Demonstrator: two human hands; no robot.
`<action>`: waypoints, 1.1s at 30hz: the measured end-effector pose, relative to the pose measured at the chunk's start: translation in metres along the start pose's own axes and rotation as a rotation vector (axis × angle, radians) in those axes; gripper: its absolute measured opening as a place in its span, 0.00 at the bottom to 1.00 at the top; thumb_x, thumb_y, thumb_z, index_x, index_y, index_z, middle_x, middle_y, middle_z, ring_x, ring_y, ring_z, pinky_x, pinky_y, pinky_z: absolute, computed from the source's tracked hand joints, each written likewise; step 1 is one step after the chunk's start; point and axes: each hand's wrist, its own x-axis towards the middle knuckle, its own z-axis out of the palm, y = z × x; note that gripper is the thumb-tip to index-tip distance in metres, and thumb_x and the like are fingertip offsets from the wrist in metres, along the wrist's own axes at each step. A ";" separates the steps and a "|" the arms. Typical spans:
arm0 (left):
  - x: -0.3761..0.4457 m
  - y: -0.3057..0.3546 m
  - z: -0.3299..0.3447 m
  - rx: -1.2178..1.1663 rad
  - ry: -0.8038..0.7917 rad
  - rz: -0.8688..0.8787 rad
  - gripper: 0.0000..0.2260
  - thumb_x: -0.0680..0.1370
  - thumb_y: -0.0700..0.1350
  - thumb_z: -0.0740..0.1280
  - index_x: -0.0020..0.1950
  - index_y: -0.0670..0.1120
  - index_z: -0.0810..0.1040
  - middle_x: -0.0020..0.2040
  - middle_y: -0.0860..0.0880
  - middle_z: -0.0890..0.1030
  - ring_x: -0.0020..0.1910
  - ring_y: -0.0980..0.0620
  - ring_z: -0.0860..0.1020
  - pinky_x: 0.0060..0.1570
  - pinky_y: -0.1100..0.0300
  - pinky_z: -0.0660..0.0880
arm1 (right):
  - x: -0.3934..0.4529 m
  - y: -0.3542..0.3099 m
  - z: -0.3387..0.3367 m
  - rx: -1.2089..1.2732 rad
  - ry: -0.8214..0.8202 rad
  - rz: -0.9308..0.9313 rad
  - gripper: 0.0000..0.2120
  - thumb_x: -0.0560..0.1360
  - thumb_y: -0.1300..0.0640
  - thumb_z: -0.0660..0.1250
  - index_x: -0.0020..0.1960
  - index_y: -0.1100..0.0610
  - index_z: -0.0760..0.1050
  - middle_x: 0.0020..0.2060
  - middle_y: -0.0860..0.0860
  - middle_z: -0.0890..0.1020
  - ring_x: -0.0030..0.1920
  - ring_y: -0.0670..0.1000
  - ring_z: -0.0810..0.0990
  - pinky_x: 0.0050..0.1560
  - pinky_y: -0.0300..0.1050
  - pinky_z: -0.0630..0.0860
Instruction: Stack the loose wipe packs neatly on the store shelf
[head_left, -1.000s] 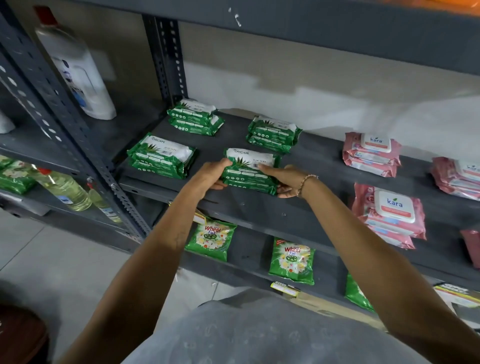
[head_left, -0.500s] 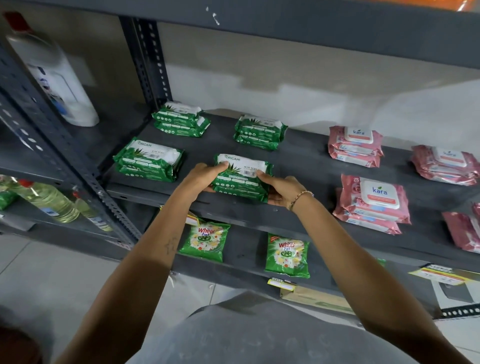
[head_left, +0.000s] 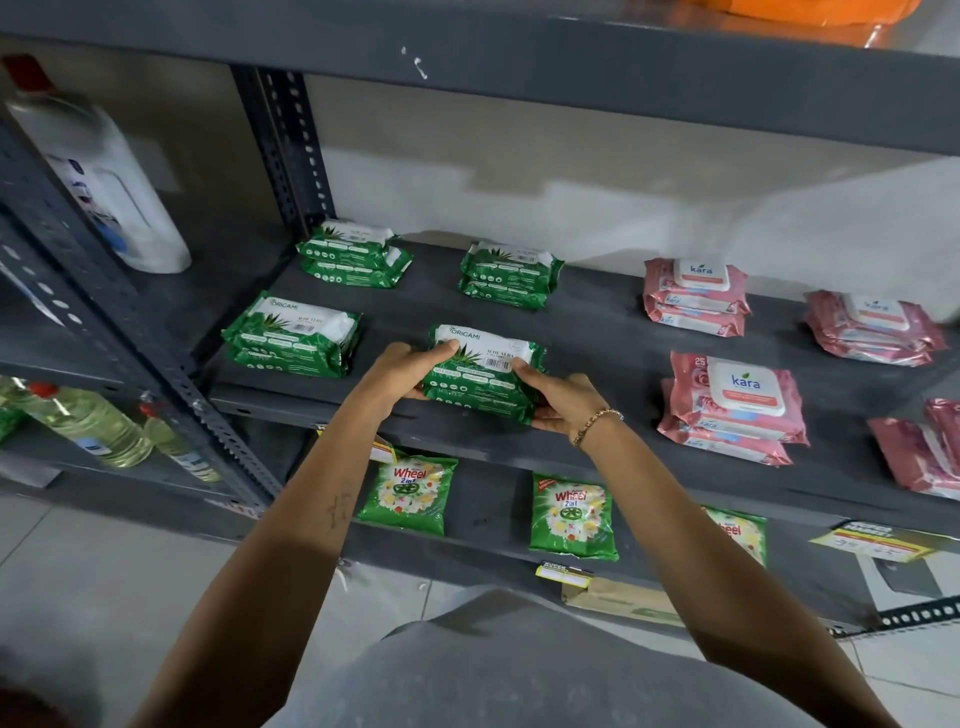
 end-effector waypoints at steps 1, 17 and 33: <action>0.000 0.000 0.002 -0.013 -0.004 0.003 0.27 0.73 0.59 0.69 0.64 0.42 0.75 0.63 0.48 0.76 0.56 0.52 0.74 0.56 0.52 0.77 | 0.000 -0.001 -0.001 0.006 0.000 -0.002 0.37 0.66 0.43 0.75 0.63 0.67 0.70 0.62 0.59 0.77 0.56 0.57 0.79 0.47 0.47 0.80; -0.007 0.030 0.041 0.564 0.393 0.640 0.23 0.78 0.54 0.60 0.67 0.39 0.72 0.66 0.41 0.74 0.69 0.41 0.68 0.68 0.45 0.64 | -0.034 -0.027 -0.058 -0.487 0.235 -0.420 0.12 0.78 0.55 0.62 0.54 0.60 0.81 0.40 0.49 0.79 0.46 0.50 0.77 0.50 0.43 0.72; -0.013 0.035 0.086 1.086 0.247 0.510 0.26 0.83 0.51 0.43 0.77 0.39 0.52 0.79 0.44 0.52 0.78 0.45 0.43 0.75 0.48 0.40 | -0.038 0.016 -0.177 -1.168 0.503 -0.453 0.24 0.81 0.51 0.46 0.75 0.57 0.58 0.76 0.53 0.60 0.77 0.56 0.51 0.74 0.54 0.49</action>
